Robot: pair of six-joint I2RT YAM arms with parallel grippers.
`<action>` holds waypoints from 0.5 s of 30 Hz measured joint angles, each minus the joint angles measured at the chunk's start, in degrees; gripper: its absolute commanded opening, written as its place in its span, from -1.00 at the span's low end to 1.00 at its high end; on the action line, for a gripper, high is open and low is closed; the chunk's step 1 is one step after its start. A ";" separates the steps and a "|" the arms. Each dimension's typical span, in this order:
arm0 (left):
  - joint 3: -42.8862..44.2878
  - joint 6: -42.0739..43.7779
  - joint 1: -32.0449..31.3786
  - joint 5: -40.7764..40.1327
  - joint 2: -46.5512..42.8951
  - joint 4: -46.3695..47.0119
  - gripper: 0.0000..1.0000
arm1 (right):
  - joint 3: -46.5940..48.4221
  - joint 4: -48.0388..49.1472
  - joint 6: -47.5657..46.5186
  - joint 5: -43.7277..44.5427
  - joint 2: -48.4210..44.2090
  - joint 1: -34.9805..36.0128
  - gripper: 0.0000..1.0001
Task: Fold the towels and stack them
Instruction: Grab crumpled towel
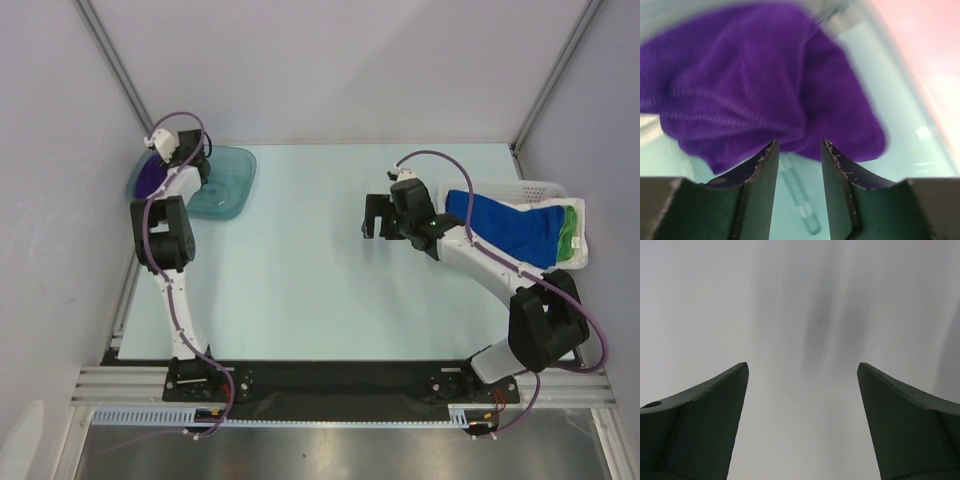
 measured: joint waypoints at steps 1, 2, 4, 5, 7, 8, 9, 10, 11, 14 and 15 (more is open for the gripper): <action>0.24 -0.55 0.00 -0.13 0.63 -1.01 -0.08 | 0.00 -0.02 0.00 0.00 0.17 0.00 0.90; 0.57 -1.16 0.02 -0.17 1.36 -1.90 -0.06 | 0.00 -0.02 0.00 -0.02 0.35 0.00 0.90; 1.44 -1.86 0.04 -0.17 2.62 -3.45 -0.03 | 0.02 -0.02 0.00 -0.04 0.79 0.00 0.90; 1.84 -2.21 0.07 -0.17 3.08 -4.07 -0.02 | 0.02 -0.02 0.00 -0.04 1.01 0.00 0.90; 3.02 -2.80 0.15 -0.17 3.78 -5.20 -0.02 | 0.07 0.00 0.00 -0.07 1.46 0.00 0.90; 3.87 -3.04 0.22 -0.15 4.09 -5.68 -0.02 | 0.11 0.04 0.00 -0.20 1.75 0.00 0.89; 5.05 -3.34 0.31 -0.11 4.50 -6.14 -0.04 | 0.15 0.07 0.02 -0.24 2.05 0.00 0.89; 5.92 -3.76 0.44 -0.09 4.74 -6.32 -0.04 | 0.17 0.07 0.00 -0.26 2.29 0.00 0.89; 6.49 -4.17 0.59 -0.09 4.83 -6.43 -0.05 | 0.22 0.09 0.00 -0.31 2.60 0.00 0.89; 7.26 -4.72 1.16 -0.07 4.83 -6.32 -0.06 | 0.33 0.09 0.00 -0.44 3.17 0.00 0.89; 7.34 -4.72 1.31 -0.07 4.92 -6.19 -0.06 | 0.37 0.07 0.00 -0.46 3.28 0.00 0.89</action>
